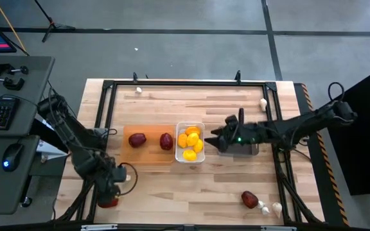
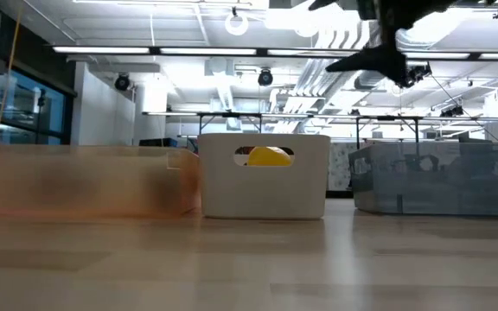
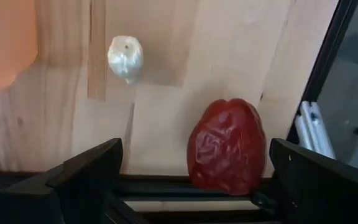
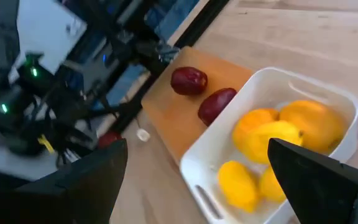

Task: Sort produce into baskets
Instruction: Put the red apple into the orange bin

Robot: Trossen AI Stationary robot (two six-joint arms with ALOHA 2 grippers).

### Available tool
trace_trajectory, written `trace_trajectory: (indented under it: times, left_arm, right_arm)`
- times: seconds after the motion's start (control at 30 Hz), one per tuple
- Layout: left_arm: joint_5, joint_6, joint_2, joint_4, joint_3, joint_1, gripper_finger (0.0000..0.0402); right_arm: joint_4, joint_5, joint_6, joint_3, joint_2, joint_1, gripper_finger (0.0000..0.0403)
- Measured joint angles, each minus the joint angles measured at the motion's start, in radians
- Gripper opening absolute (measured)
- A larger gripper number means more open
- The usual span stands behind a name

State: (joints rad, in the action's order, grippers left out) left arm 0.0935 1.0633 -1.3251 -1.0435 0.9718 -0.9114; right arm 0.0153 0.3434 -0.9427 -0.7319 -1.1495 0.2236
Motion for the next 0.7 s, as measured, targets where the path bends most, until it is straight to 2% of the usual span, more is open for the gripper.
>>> trace_trajectory:
  times: [0.13, 0.3, 0.47, 0.6, 0.7]
  left_arm:
    - [-0.037, 0.000, 0.000, 0.049, 0.000, -0.077, 0.0394]
    - [-0.040, -0.036, -0.014, 0.131, 0.000, -0.136, 0.0394]
    - [-0.018, -0.107, -0.070, 0.123, -0.002, -0.145, 0.0394]
    - [0.079, -0.132, -0.137, 0.119, -0.010, -0.118, 0.0394]
    - [0.097, -0.134, -0.177, 0.122, -0.010, -0.102, 0.0394]
  right_arm:
    - [0.017, 0.166, -0.160, 0.000, -0.022, 0.125, 0.0378]
    - [0.020, 0.292, -0.311, 0.000, -0.078, 0.228, 0.0378]
    - [0.042, 0.328, -0.397, 0.000, -0.149, 0.264, 0.0378]
    - [0.077, 0.324, -0.412, 0.000, -0.205, 0.263, 0.0378]
    - [0.094, 0.305, -0.412, 0.000, -0.231, 0.261, 0.0378]
